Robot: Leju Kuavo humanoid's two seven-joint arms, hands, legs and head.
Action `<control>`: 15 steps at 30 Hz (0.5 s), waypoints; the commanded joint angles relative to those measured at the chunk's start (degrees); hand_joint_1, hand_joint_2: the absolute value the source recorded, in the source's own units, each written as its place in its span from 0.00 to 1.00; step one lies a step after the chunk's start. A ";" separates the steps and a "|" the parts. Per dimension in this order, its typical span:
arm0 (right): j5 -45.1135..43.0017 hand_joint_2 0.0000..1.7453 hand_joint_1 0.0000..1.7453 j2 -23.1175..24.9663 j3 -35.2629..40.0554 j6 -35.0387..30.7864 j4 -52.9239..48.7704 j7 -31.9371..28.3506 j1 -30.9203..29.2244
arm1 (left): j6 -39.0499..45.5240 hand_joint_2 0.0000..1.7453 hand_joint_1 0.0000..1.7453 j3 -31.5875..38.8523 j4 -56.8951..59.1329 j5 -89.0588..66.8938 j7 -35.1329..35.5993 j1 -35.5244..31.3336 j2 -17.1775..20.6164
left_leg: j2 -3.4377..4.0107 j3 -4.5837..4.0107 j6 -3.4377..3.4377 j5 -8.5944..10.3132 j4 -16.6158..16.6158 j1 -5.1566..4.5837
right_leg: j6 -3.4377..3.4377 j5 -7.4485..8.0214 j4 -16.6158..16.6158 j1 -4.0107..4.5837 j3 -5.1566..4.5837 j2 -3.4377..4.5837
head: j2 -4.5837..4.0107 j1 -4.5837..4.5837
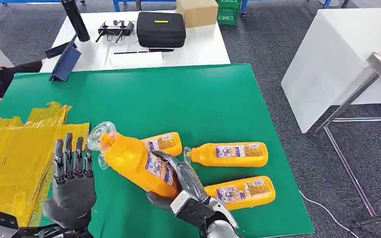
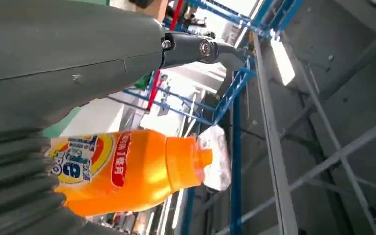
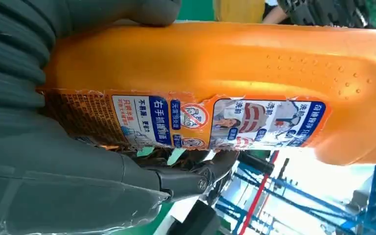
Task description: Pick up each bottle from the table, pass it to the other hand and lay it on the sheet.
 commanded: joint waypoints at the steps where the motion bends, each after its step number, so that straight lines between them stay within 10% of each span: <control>1: 2.03 1.00 1.00 -0.83 4.08 2.14 4.76 1.68 -5.76 | 1.15 1.00 0.00 -2.15 3.13 -3.95 0.23 -1.48 1.87 | 0.11 0.17 -0.11 -0.04 -0.02 0.01 | -0.04 -0.02 -0.02 0.01 0.15 0.09 | 0.00 0.00; 15: 4.04 1.00 1.00 0.12 8.61 3.92 6.81 3.01 -8.81 | 3.36 1.00 0.00 -2.82 4.24 -6.95 0.31 -1.98 2.35 | 0.06 0.27 -0.15 -0.09 0.00 0.03 | -0.06 -0.09 0.00 0.02 0.26 0.04 | 0.00 0.00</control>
